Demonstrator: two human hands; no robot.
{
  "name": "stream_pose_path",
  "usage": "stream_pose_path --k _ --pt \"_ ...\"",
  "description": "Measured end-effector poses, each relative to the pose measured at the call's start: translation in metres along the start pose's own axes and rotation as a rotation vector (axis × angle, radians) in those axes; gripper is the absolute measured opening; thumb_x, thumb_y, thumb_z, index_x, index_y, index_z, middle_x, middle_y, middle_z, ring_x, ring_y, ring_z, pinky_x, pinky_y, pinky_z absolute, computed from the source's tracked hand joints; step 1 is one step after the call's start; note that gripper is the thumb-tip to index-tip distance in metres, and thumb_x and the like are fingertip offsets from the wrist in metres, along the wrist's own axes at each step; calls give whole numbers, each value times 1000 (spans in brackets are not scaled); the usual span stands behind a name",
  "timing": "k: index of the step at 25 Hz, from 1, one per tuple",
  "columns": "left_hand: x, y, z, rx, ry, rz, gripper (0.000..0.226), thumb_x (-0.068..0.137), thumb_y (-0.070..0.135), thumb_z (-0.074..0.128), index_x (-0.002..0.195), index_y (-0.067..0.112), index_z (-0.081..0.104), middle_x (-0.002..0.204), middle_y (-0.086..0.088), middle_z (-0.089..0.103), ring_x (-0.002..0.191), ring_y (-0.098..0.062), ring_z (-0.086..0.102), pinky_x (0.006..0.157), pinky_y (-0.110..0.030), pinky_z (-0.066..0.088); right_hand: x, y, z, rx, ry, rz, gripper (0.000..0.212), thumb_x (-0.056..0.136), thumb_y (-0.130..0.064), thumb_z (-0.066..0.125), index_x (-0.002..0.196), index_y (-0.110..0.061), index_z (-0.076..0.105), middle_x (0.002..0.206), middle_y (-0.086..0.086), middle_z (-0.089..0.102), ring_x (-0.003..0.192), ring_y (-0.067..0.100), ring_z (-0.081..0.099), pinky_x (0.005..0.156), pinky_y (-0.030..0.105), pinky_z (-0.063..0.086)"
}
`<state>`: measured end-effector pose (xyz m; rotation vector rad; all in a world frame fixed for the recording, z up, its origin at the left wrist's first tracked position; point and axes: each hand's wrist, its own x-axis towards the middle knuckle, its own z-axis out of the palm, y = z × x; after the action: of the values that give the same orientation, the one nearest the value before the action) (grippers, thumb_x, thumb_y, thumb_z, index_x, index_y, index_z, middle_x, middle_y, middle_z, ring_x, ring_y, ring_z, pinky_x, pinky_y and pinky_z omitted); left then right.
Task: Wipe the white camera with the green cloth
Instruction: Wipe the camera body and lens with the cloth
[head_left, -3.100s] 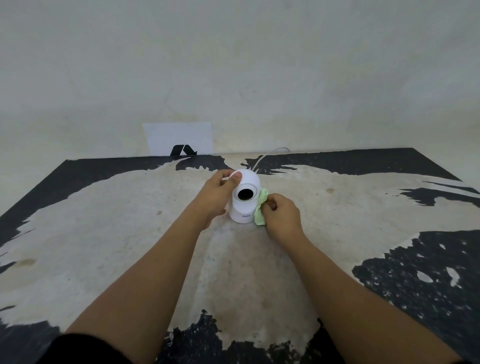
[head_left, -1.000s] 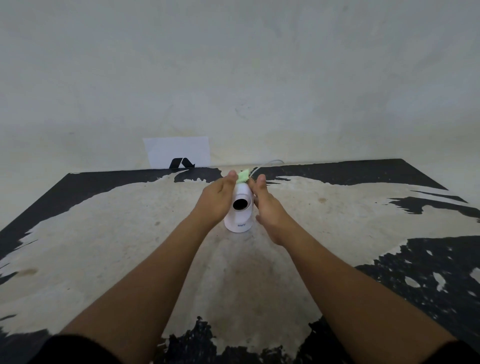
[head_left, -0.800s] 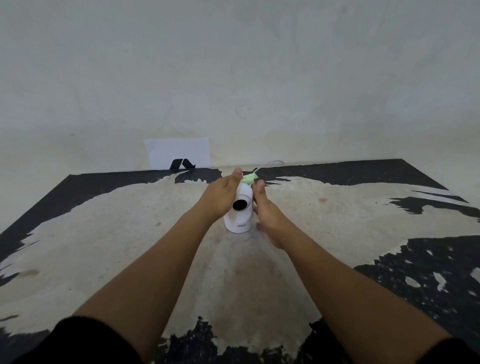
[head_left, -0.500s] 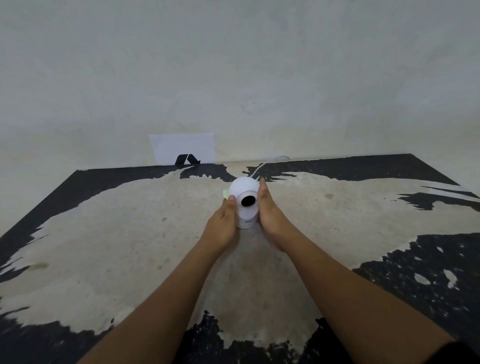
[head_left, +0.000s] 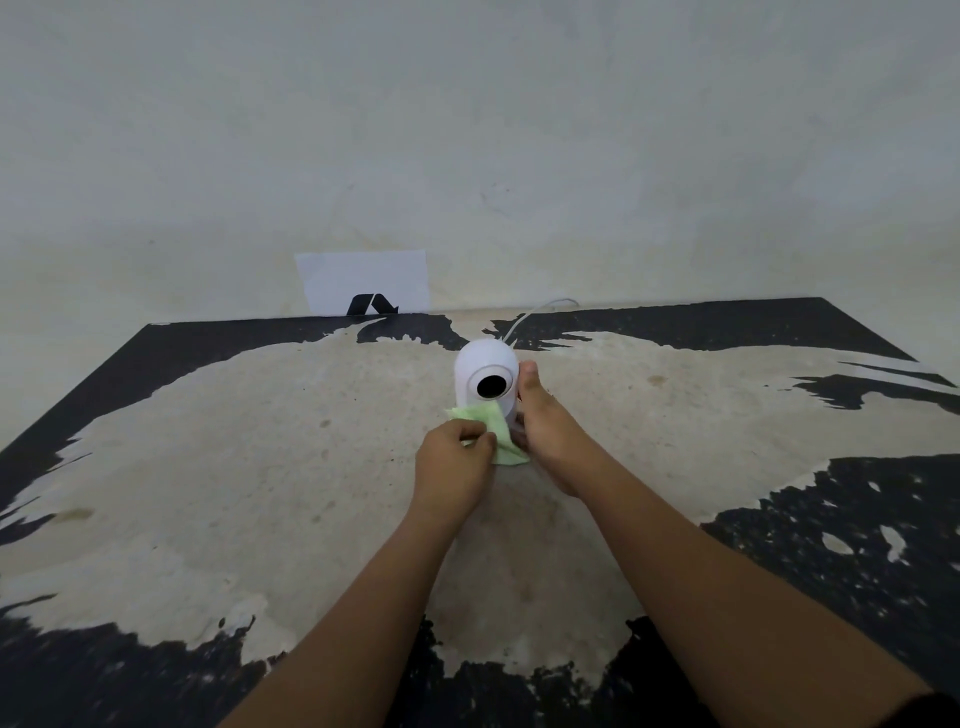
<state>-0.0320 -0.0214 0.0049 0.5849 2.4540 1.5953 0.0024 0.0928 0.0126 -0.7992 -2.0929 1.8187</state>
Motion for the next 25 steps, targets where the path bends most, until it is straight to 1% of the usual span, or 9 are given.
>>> stream_pose_path --k 2,4,6,9,12,14,18,22,25 --pt "-1 -2 0 -146 -39 -46 20 86 17 57 91 7 74 89 -9 73 87 -25 67 81 -37 53 -13 2 -6 -92 84 -124 60 84 -68 36 127 -30 50 128 2 58 115 20 57 98 41 47" --pt "-1 2 -3 -272 -76 -113 24 88 22 56 86 5 73 88 -15 73 84 -26 67 83 -42 52 -25 4 -13 -190 152 -232 33 91 -33 53 121 -20 51 107 -1 61 95 17 61 80 28 49" --pt "-2 8 -6 -311 -132 -155 26 90 24 52 90 10 73 96 -14 72 87 -24 65 84 -40 51 -27 7 -18 -317 102 -244 25 86 -21 62 110 -18 54 90 -7 59 78 13 59 63 19 42" --pt "-1 11 -9 -340 -162 -136 27 95 22 45 96 14 70 96 -4 69 83 -17 63 79 -33 52 -19 9 -15 -549 125 -270 15 85 -22 63 95 -12 59 86 1 62 78 19 56 59 27 33" --pt "8 5 -18 -231 -9 19 12 92 20 52 103 16 56 100 -5 59 82 -18 57 76 -37 50 -12 6 -16 -648 208 -414 14 87 -19 58 97 -9 60 93 8 60 85 26 56 66 30 34" --pt "20 3 -27 -153 -29 89 41 85 19 62 122 22 45 119 -1 47 93 -16 53 80 -32 48 -10 2 -17 -631 183 -528 16 87 -17 58 101 -11 63 95 1 50 89 21 53 71 25 34" --pt "43 5 -35 -20 -310 188 94 73 15 72 147 33 16 146 6 26 126 -14 39 101 -34 43 -5 -8 -13 -559 225 -626 13 83 -15 65 95 -12 62 103 -3 38 99 17 41 83 23 33" --pt "52 8 -37 -36 -424 233 97 73 2 70 147 33 15 137 1 40 111 -16 54 82 -19 53 6 -18 -11 -431 191 -570 48 77 -24 74 118 -16 49 119 1 43 102 15 49 86 29 45" --pt "52 5 -39 -85 -431 219 93 76 1 70 145 38 19 130 15 41 108 -12 56 78 -17 52 9 -21 -14 -251 122 -433 63 75 -34 76 131 -28 48 127 -7 56 104 11 58 82 18 47"
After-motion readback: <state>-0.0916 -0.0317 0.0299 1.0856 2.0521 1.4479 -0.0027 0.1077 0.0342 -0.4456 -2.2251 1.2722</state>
